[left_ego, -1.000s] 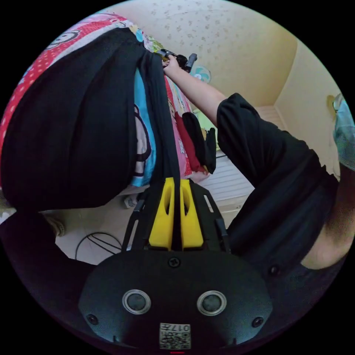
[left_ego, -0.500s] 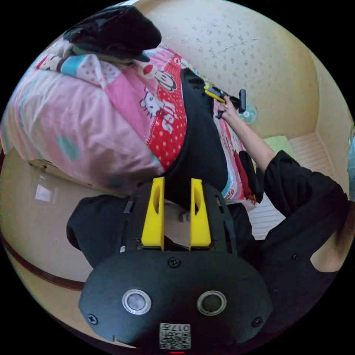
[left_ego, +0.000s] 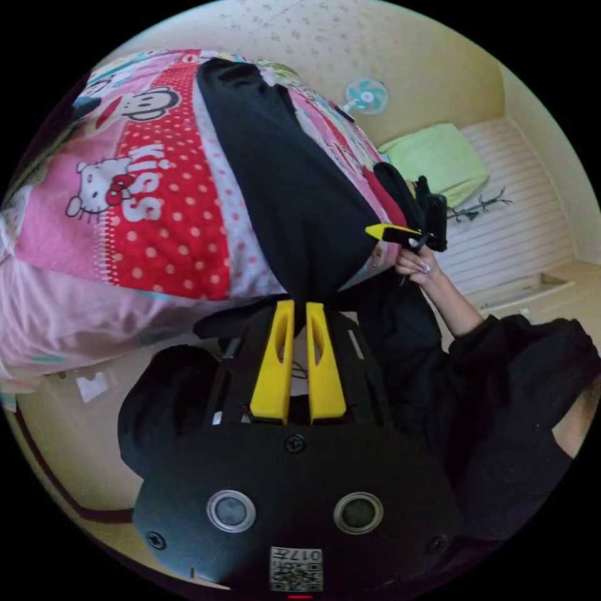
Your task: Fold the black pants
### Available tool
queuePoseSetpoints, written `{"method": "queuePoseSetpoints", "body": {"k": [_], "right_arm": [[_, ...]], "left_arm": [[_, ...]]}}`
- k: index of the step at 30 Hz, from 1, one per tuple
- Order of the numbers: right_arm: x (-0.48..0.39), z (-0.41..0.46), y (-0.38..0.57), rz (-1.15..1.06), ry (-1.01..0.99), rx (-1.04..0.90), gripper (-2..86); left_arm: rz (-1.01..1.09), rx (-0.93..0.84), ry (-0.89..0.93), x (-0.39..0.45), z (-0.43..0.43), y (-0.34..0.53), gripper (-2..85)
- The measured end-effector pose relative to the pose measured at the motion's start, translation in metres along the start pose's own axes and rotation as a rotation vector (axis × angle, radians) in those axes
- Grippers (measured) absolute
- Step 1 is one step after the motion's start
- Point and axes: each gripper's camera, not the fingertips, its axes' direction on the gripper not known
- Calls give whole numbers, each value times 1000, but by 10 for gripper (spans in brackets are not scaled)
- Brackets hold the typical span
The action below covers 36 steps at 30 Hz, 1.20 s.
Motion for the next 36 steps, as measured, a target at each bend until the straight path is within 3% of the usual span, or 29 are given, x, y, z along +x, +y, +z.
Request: {"method": "queuePoseSetpoints", "body": {"k": [2, 5, 7, 10, 12, 17, 22, 25, 27, 28, 30, 33, 36], "right_arm": [[-19, -12, 28, -67, 28, -69, 40], [-32, -7, 73, -92, 87, -277, 40], [-22, -9, 84, -44, 113, -331, 43], [-4, -31, 58, 22, 159, -209, 73], [2, -39, 4, 13, 253, -123, 104], [8, -13, -139, -33, 509, -8, 123], [43, 44, -276, -3, 713, -5, 134], [85, 102, -320, 26, 849, -191, 115], [105, 141, -317, -85, 1028, -419, 80], [102, 139, -313, -112, 1081, -393, 74], [96, 107, -290, -91, 1123, -147, 69], [135, 113, -268, -64, 1002, -249, 75], [116, 90, -284, -72, 1001, -96, 89]], "left_arm": [[122, -104, 107, 36, 18, 20, 44], [80, -189, 200, 49, 47, 45, 61], [9, -106, 178, 45, 47, 52, 66], [-44, 107, 168, 37, 26, 39, 78], [-48, 229, 152, 36, 10, 17, 88], [-144, 413, -89, 23, 1, -66, 109], [-113, 510, -110, 11, 36, -81, 111], [-94, 521, -37, 5, 38, -84, 112], [-55, 508, -31, 4, 33, -87, 112], [-26, 499, -27, 1, 31, -87, 112], [3, 487, 12, -5, 30, -85, 110], [33, 466, 70, -13, 35, -81, 105], [45, 462, 81, -14, 36, -79, 103]]}}
